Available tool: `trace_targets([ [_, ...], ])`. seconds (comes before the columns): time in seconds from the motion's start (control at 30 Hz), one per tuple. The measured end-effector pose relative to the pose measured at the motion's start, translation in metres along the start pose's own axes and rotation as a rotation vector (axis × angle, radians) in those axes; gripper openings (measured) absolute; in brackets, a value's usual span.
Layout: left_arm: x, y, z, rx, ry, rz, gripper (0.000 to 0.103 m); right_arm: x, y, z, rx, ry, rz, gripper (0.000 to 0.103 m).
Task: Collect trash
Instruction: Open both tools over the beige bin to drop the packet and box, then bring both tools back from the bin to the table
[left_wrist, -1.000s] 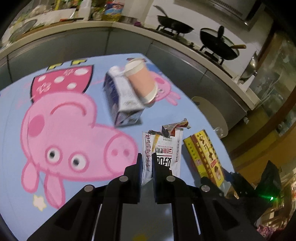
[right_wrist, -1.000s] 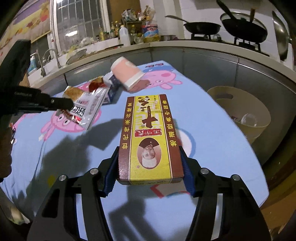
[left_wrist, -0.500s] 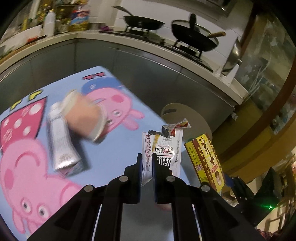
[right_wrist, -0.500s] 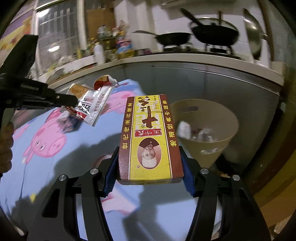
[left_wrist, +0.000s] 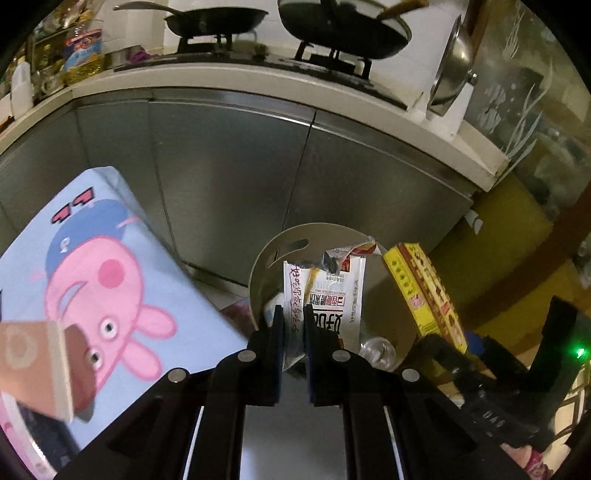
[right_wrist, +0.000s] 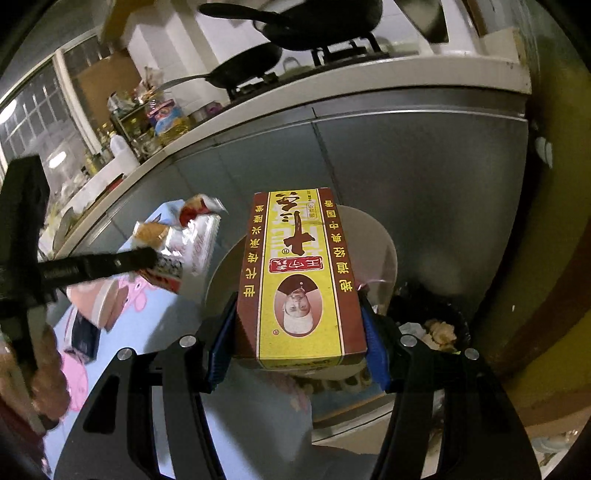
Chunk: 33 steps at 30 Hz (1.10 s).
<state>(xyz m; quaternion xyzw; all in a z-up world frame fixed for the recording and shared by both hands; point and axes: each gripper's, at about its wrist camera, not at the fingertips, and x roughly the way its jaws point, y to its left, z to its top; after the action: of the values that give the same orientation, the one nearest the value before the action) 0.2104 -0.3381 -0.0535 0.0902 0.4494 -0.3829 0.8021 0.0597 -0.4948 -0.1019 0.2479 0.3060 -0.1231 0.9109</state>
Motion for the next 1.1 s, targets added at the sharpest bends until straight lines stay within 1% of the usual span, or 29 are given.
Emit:
trace_targets([
  [0.1, 0.015, -0.002, 0.005, 0.004, 0.014, 0.010, 0.011, 0.008, 0.003, 0.007, -0.009, 0.005, -0.009, 0.059],
  [0.13, 0.021, -0.003, 0.007, 0.005, 0.017, 0.017, 0.014, 0.015, 0.006, 0.011, -0.019, 0.012, -0.010, 0.060],
  [0.17, 0.025, -0.004, 0.009, 0.005, 0.015, 0.024, 0.033, 0.021, 0.008, 0.011, -0.028, 0.020, -0.008, 0.061],
  [0.2, 0.030, -0.005, 0.010, 0.006, 0.014, 0.037, 0.048, 0.030, 0.012, 0.012, -0.043, 0.026, -0.006, 0.067],
  [0.23, 0.032, -0.005, 0.010, 0.004, 0.007, 0.055, 0.065, 0.033, 0.012, 0.012, -0.045, 0.023, -0.012, 0.072],
  [0.27, 0.032, -0.005, 0.010, 0.003, 0.000, 0.066, 0.063, 0.037, 0.013, 0.013, -0.038, 0.015, -0.022, 0.072],
  [0.33, 0.025, -0.002, 0.006, -0.003, -0.001, 0.043, 0.062, 0.035, 0.015, 0.011, -0.017, -0.003, -0.006, 0.072],
  [0.37, 0.021, 0.000, 0.003, -0.005, -0.002, 0.034, 0.062, 0.028, 0.017, 0.008, -0.012, -0.032, -0.013, 0.072],
  [0.4, 0.013, 0.002, -0.001, -0.005, -0.011, 0.036, 0.062, 0.023, 0.018, 0.005, -0.009, -0.043, -0.016, 0.072],
  [0.47, -0.002, 0.006, -0.008, -0.005, -0.040, 0.038, 0.062, 0.012, 0.020, -0.003, 0.015, -0.053, 0.005, 0.072],
  [0.6, -0.034, 0.014, -0.029, -0.022, -0.084, 0.062, 0.062, -0.012, 0.032, -0.027, 0.051, -0.072, 0.028, 0.072],
  [0.7, -0.059, 0.013, -0.047, -0.003, -0.116, 0.092, 0.062, -0.033, 0.044, -0.047, 0.092, -0.086, 0.041, 0.072],
  [0.77, -0.074, 0.012, -0.056, 0.016, -0.141, 0.124, 0.066, -0.045, 0.054, -0.059, 0.114, -0.087, 0.065, 0.072],
  [0.83, -0.093, 0.014, -0.069, 0.027, -0.164, 0.143, 0.066, -0.057, 0.065, -0.069, 0.122, -0.088, 0.086, 0.072],
  [0.9, -0.109, 0.016, -0.078, 0.029, -0.176, 0.144, 0.067, -0.068, 0.075, -0.077, 0.132, -0.087, 0.108, 0.072],
  [0.97, -0.126, 0.021, -0.089, 0.029, -0.194, 0.154, 0.070, -0.077, 0.088, -0.085, 0.129, -0.087, 0.121, 0.072],
  [1.1, -0.154, 0.030, -0.107, 0.019, -0.234, 0.177, 0.071, -0.094, 0.114, -0.097, 0.110, -0.093, 0.139, 0.072],
])
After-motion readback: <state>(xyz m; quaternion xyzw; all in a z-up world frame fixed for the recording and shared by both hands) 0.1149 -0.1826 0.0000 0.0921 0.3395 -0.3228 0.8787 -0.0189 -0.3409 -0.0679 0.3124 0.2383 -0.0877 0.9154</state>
